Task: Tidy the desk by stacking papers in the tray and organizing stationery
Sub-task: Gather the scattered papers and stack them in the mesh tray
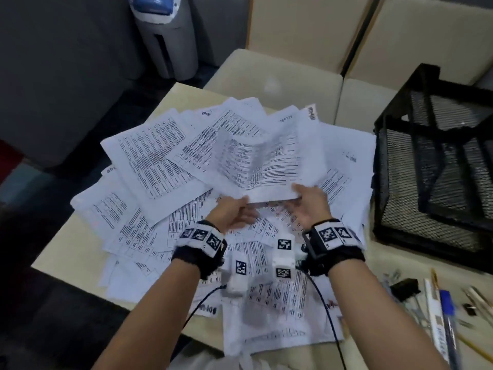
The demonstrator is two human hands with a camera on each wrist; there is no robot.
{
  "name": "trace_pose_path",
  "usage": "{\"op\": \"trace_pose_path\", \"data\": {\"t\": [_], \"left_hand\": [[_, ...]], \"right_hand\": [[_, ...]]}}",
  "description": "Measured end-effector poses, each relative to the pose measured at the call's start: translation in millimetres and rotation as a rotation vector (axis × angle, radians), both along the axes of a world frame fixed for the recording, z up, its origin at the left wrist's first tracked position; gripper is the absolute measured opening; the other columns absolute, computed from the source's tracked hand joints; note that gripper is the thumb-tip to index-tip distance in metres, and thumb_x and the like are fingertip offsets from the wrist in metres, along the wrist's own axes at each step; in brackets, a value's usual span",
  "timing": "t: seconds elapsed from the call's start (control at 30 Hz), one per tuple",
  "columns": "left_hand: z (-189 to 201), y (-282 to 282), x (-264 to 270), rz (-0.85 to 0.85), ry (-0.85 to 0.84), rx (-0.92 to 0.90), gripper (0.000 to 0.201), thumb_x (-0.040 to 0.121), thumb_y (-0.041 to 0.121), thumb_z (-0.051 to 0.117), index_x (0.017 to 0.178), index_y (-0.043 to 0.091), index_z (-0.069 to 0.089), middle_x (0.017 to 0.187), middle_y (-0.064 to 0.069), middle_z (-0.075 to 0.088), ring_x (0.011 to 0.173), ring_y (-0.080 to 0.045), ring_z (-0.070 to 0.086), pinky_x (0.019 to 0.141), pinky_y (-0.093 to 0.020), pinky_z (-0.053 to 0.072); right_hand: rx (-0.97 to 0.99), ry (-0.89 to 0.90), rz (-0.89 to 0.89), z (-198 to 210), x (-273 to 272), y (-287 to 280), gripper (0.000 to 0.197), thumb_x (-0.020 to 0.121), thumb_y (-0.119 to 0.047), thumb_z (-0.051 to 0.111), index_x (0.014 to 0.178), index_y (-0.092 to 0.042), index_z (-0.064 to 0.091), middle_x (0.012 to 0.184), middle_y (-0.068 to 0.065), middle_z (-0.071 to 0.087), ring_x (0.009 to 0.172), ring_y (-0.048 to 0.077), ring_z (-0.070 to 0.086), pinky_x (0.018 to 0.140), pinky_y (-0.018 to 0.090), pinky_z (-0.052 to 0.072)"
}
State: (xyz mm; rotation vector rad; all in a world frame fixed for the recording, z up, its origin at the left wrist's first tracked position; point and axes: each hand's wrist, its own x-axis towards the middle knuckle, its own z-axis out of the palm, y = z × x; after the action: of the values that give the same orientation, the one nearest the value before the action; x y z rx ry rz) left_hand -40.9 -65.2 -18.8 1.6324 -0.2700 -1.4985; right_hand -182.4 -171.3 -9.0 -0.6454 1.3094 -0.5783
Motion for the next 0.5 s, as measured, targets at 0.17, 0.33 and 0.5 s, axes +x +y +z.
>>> {"op": "trace_pose_path", "data": {"t": [0.17, 0.33, 0.5], "left_hand": [[9.2, -27.9, 21.9, -0.072, -0.869, 0.032, 0.027, 0.095, 0.033, 0.048, 0.077, 0.014, 0.052, 0.075, -0.003, 0.058, 0.068, -0.017, 0.056, 0.064, -0.022, 0.044], [5.8, -65.6, 36.0, -0.341, -1.179, 0.276, 0.066, 0.089, 0.04, 0.054, 0.144, 0.016, 0.027, 0.153, -0.017, 0.018, 0.14, -0.039, 0.02, 0.111, -0.053, 0.027], [-15.4, -66.4, 34.6, -0.712, -1.103, 0.495, 0.102, 0.082, 0.055, 0.056, 0.151, 0.019, -0.01, 0.157, -0.019, -0.013, 0.143, -0.046, -0.008, 0.114, -0.061, 0.014]], "right_hand": [[-0.229, 0.499, -0.152, -10.9, -61.5, -54.4, 0.026, 0.085, -0.004, 0.045, 0.109, -0.004, 0.052, 0.097, 0.019, 0.058, 0.1, 0.033, 0.061, 0.066, 0.021, 0.047], [-0.329, 0.837, -0.009, -9.8, -80.4, -52.9, 0.038, 0.091, -0.007, 0.042, 0.124, 0.01, 0.05, 0.133, 0.027, 0.05, 0.123, 0.039, 0.048, 0.106, 0.035, 0.033], [-0.343, 0.77, 0.03, -20.0, -55.3, -30.9, 0.049, 0.088, -0.008, 0.05, 0.132, 0.002, 0.031, 0.136, 0.028, 0.04, 0.121, 0.04, 0.046, 0.099, 0.039, 0.039]]}}
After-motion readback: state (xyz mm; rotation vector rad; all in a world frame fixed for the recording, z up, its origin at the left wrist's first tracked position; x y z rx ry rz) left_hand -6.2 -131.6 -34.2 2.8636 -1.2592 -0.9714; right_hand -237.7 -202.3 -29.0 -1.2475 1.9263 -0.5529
